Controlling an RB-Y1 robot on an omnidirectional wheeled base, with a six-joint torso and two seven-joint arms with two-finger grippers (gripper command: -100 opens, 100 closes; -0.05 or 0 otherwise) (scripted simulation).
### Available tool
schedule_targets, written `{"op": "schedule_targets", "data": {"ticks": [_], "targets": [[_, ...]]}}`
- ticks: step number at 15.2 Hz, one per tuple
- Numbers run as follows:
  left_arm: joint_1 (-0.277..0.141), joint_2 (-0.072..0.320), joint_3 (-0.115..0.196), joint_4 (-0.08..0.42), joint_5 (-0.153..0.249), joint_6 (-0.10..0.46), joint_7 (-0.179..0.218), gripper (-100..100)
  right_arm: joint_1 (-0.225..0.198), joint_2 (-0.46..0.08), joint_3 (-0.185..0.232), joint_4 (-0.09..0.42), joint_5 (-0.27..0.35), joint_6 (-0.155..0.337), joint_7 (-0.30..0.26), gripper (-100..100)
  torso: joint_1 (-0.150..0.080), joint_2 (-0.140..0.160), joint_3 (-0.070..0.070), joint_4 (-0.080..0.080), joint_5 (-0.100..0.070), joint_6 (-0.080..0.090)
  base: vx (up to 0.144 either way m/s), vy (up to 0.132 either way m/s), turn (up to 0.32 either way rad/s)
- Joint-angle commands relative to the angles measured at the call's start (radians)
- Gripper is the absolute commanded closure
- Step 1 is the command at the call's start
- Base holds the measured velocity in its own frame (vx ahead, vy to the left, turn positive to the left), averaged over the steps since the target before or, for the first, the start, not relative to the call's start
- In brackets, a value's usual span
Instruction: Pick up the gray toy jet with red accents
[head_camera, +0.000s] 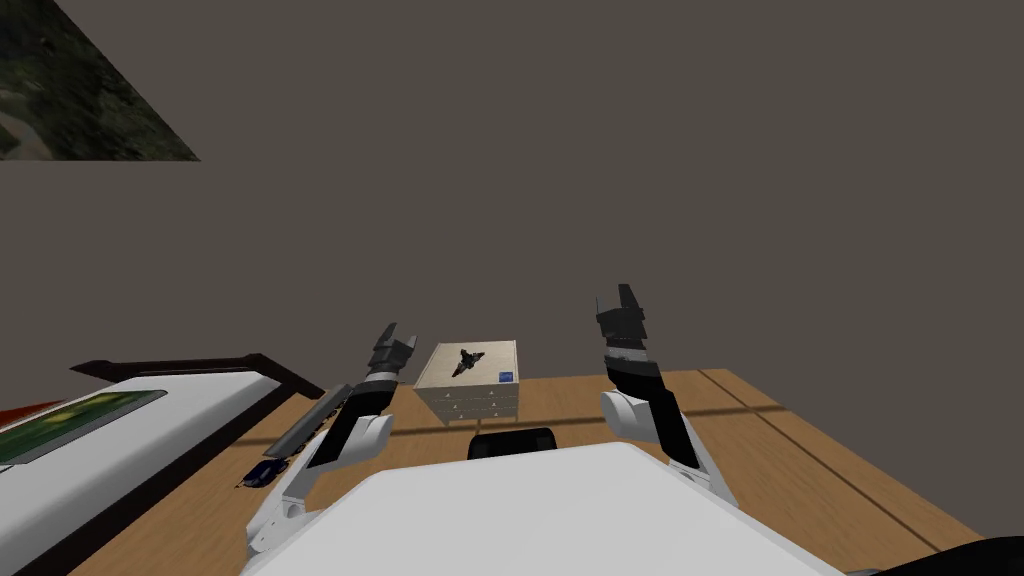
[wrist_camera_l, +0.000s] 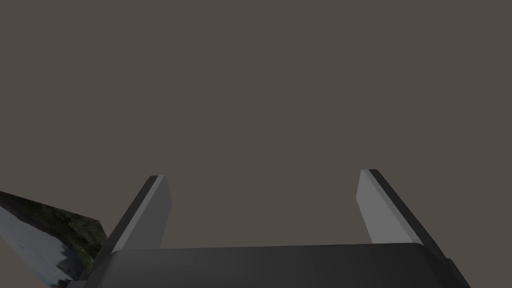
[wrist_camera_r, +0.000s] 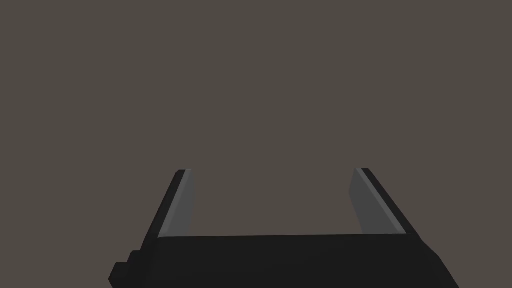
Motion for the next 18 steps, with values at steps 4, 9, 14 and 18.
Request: {"op": "schedule_targets", "data": {"ticks": [4,9,14,18], "targets": [[-0.052,0.042,0.041,0.111,0.028,0.061,0.093,-100,0.0,0.0,0.0,0.0,0.0,0.0,0.0,0,0.0,0.0,0.0,0.0,0.0,0.0,0.005,-0.085,-0.078],[-0.099,0.076,0.078,0.217,0.054,0.115,0.171,-100,0.0,0.0,0.0,0.0,0.0,0.0,0.0,0,0.001,0.0,0.0,0.0,0.0,0.0,0.01,-0.086,-0.087],[-0.147,0.108,0.115,0.337,0.08,0.173,0.258,-100,0.0,0.0,0.0,0.0,0.0,0.0,0.0,0,-0.001,-0.001,-0.001,0.0,0.0,0.0,0.022,-0.102,-0.094],[-0.172,0.122,0.134,0.433,0.094,0.202,0.315,-100,0.0,0.0,0.0,0.0,0.0,0.0,0.0,0,-0.002,0.0,0.0,0.0,0.0,0.0,0.007,-0.111,-0.077]]}}
